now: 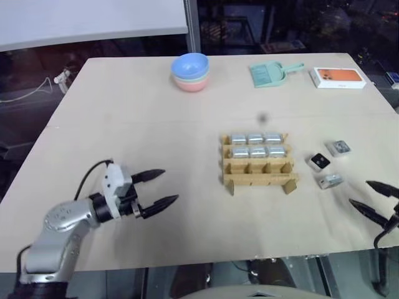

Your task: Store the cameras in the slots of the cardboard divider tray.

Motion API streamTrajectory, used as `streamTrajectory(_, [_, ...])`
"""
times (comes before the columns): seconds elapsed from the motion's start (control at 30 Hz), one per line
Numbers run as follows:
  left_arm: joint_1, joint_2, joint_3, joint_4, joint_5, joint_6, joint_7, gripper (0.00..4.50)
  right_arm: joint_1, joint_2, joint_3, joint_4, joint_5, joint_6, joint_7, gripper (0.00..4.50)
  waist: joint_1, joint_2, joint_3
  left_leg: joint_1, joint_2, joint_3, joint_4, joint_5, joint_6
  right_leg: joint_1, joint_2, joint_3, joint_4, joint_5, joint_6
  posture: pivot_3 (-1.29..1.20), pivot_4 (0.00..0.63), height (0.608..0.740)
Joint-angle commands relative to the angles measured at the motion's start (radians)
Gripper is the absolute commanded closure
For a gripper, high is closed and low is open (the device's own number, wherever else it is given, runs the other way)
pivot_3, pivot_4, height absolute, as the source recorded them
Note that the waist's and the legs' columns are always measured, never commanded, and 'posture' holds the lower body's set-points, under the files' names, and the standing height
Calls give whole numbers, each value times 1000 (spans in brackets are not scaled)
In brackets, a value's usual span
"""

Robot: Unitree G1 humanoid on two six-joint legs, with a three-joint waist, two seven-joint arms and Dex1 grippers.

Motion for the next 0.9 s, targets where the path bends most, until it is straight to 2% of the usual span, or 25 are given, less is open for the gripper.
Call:
streamTrajectory(0.03, [-24, 82, 60, -56, -115, 82, -104, 0, -73, -77, 7, 46, -4, 33, 55, 704, 0, 0, 0, 0, 0, 0, 0, 0, 0, 0, 0, 0, 0, 0, 0, 0, 150, 740])
streamTrajectory(0.27, [-167, 257, 139, -40, -311, 255, -284, 0, -303, -191, 163, 217, -106, -71, 221, 704, 1, -3, 4, -1, -1, 1, 1, 0, 0, 0, 1, 0, 0, 0, 0, 0, 150, 740])
streamTrajectory(0.4, [-232, 307, 120, -20, -317, 300, -337, 0, -454, -209, 297, 296, -183, -152, 330, 704, -8, -2, 6, 0, -1, 1, 0, 0, 0, 0, 1, 0, 0, 0, 0, 0, 150, 740])
streamTrajectory(0.53, [-273, 298, 123, -11, -321, 317, -340, 0, -586, -232, 420, 364, -263, -254, 443, 704, -18, 0, 10, -1, -2, 2, 1, 0, 0, -1, 2, 1, 0, 0, 0, 0, 150, 740])
streamTrajectory(0.8, [-261, 270, 156, -36, -319, 302, -337, 0, -705, -214, 496, 433, -271, -298, 501, 704, -22, 0, 10, -1, -1, 2, 1, 0, 0, -1, 2, 1, 0, 2, -3, 0, 150, 740])
streamTrajectory(0.9, [-263, 260, 170, -37, -328, 300, -343, 0, -719, -208, 506, 441, -261, -301, 509, 1574, -22, 0, 10, -1, -1, 2, 1, 0, 0, -1, 2, 1, 1, 3, -4, 0, 150, 740])
